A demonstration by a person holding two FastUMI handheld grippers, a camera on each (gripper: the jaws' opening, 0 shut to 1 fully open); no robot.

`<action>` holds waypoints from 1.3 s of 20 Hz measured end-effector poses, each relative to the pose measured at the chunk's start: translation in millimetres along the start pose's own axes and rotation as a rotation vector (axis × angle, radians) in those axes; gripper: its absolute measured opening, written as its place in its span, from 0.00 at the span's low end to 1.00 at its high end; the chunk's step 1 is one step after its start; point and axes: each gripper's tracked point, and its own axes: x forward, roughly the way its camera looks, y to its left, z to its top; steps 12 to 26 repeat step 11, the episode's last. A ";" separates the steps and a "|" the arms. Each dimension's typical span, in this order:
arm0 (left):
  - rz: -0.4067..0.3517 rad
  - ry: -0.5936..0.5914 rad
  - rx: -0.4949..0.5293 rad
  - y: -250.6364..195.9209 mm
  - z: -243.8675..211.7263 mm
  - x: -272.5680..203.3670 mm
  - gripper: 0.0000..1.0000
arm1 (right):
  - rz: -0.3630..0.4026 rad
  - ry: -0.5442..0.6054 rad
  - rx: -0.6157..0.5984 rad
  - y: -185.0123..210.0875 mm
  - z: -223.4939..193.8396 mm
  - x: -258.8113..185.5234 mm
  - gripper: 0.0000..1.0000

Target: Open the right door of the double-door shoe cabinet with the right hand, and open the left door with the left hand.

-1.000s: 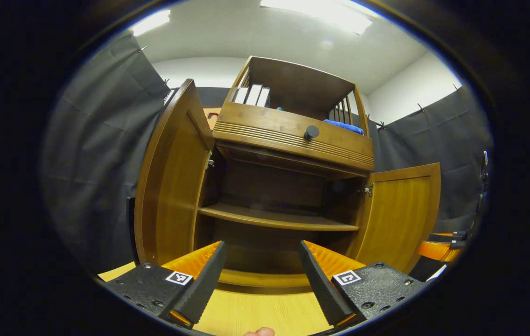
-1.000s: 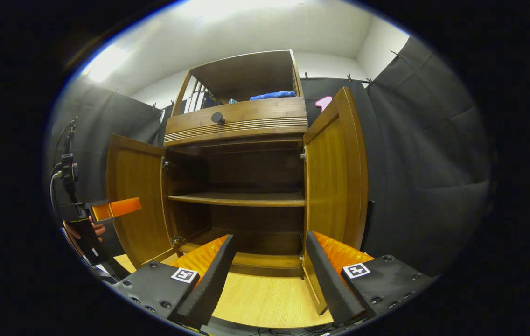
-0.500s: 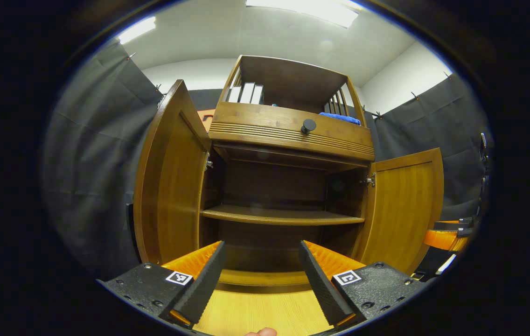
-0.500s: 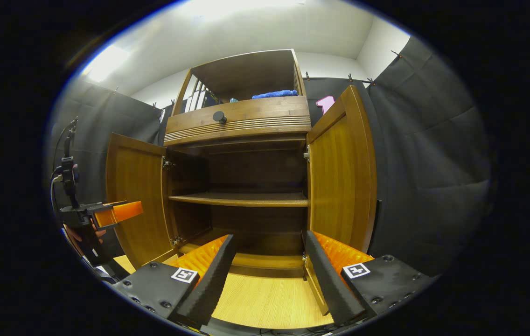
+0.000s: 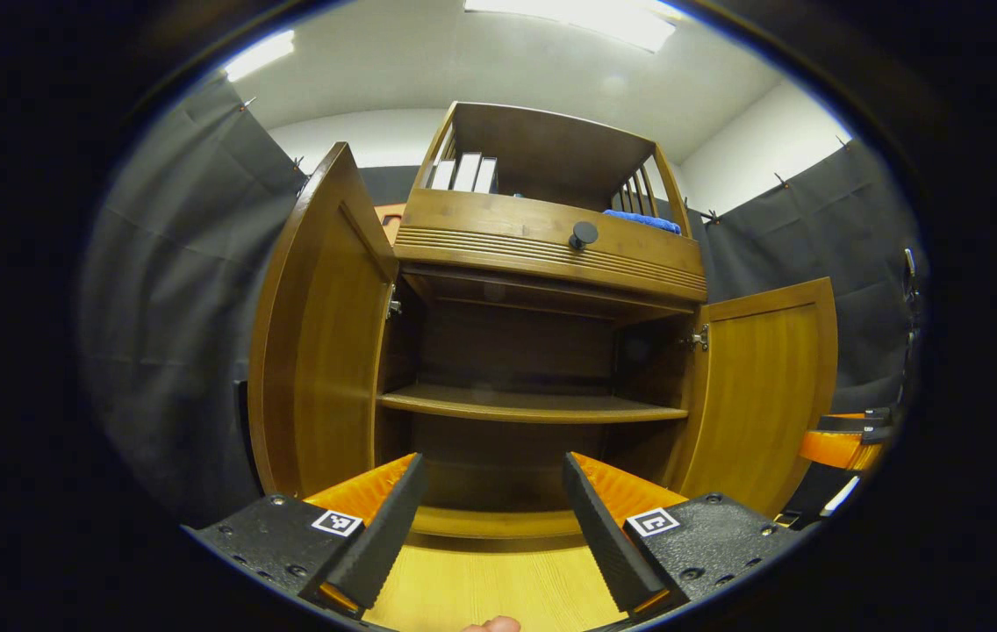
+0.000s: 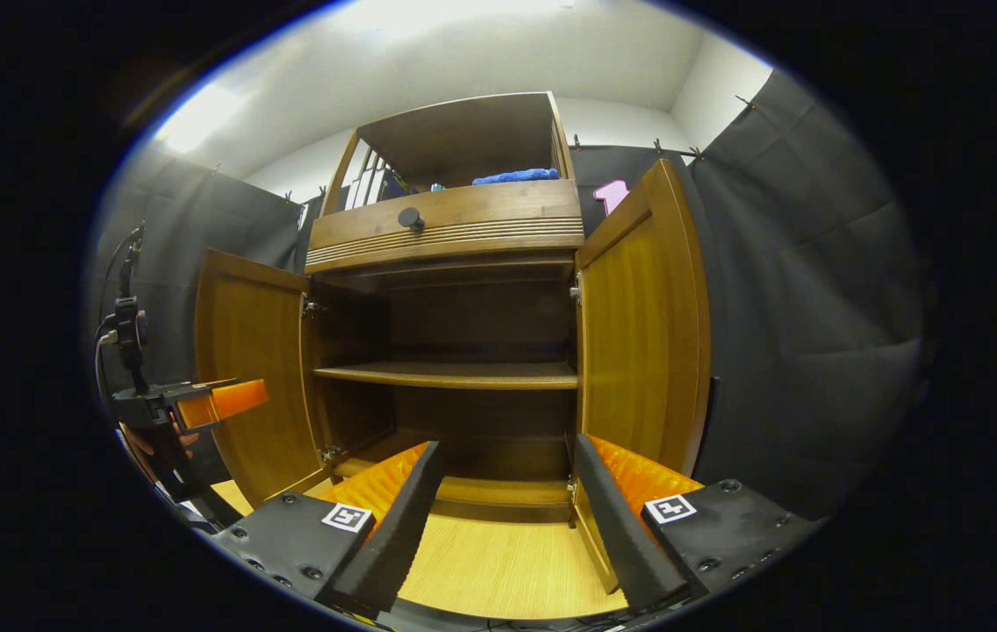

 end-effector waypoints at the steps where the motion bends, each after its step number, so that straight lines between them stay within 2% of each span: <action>1: 0.000 0.000 -0.001 -0.1 -0.5 0.3 0.95 | 0.001 0.002 -0.002 0.5 -0.1 0.9 0.98; 5: -0.008 0.001 -0.004 -2.1 -1.7 1.8 0.95 | 0.003 0.006 -0.007 1.2 -0.8 3.0 0.98; 6: -0.009 0.000 -0.004 -2.4 -1.2 2.7 0.95 | 0.001 0.006 -0.007 1.0 -1.0 2.7 0.89; 26: -0.016 -0.001 0.004 -3.0 -1.6 4.4 0.95 | -0.007 0.005 -0.002 0.1 -1.2 1.1 0.89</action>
